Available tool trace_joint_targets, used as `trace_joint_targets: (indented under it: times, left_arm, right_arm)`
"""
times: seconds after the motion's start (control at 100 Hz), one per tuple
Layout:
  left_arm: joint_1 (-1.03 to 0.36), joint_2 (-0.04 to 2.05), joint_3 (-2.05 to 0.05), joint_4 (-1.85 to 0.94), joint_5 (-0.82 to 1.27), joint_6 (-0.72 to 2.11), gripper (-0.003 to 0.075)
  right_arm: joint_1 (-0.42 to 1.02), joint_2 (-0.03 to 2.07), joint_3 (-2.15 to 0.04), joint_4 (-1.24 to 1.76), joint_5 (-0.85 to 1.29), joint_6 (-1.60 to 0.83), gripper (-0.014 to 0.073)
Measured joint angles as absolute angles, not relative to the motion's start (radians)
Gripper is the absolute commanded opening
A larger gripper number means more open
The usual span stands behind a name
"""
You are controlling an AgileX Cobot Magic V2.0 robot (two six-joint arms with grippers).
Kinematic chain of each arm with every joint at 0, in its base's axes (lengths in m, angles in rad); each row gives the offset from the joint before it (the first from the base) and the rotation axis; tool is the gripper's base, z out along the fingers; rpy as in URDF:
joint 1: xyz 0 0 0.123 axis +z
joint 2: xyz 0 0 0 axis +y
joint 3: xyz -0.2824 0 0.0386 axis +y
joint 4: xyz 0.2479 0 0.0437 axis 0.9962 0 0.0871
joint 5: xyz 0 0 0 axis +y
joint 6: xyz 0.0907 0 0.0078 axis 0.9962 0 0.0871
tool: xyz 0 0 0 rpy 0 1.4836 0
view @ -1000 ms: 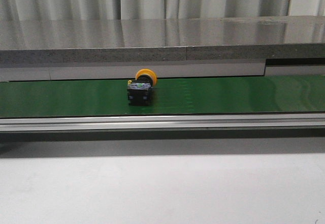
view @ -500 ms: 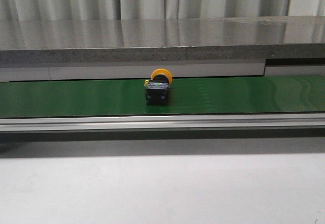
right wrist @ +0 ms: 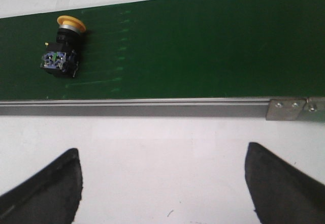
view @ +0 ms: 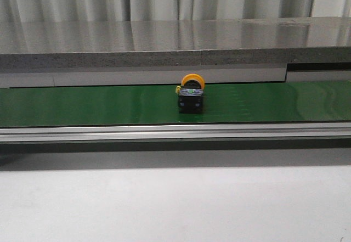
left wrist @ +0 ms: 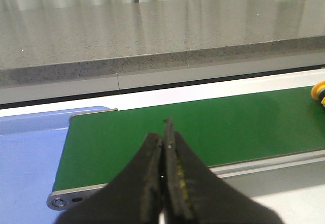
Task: Move button from left to right
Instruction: 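Lower the right gripper over the button on the belt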
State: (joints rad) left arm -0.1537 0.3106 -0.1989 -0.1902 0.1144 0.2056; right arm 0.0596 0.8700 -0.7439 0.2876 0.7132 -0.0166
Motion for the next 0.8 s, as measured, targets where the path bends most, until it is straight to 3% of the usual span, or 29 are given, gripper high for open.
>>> trace_joint_targets:
  times: [0.8]
  left_arm:
    - [-0.154, 0.311, -0.199, -0.19, 0.114, 0.206, -0.002]
  right_arm:
    - [0.274, 1.513, -1.104, 0.225, 0.58, -0.061, 0.0644]
